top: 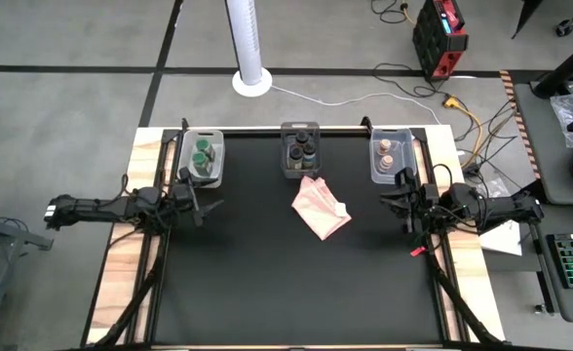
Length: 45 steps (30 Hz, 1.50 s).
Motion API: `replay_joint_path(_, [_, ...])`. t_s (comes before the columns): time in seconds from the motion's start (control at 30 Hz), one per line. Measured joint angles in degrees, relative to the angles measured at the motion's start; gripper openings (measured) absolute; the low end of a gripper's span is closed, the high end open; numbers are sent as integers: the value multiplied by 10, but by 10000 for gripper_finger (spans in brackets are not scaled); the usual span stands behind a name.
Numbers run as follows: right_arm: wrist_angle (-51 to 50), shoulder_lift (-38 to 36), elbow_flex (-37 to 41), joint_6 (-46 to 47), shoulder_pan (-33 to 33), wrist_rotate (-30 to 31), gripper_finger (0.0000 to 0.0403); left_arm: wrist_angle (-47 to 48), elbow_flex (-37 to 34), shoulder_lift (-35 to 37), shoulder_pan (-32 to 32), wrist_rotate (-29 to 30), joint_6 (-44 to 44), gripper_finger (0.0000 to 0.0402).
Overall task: Sort spices by type
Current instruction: Return to Home Position
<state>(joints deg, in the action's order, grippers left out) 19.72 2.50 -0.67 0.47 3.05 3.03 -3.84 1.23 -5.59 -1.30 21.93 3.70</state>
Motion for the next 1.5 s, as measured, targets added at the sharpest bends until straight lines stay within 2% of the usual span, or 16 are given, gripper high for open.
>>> replay_joint_path(0.27, [0,0,0,0,0,0,48,0,0,-5,0,0,0,320])
replay_joint_path(1.13, [0,0,0,0,0,0,86,1,0,-7,0,0,0,320])
replay_joint_path(1.5, [0,0,0,0,0,0,67,0,0,-7,0,0,0,320])
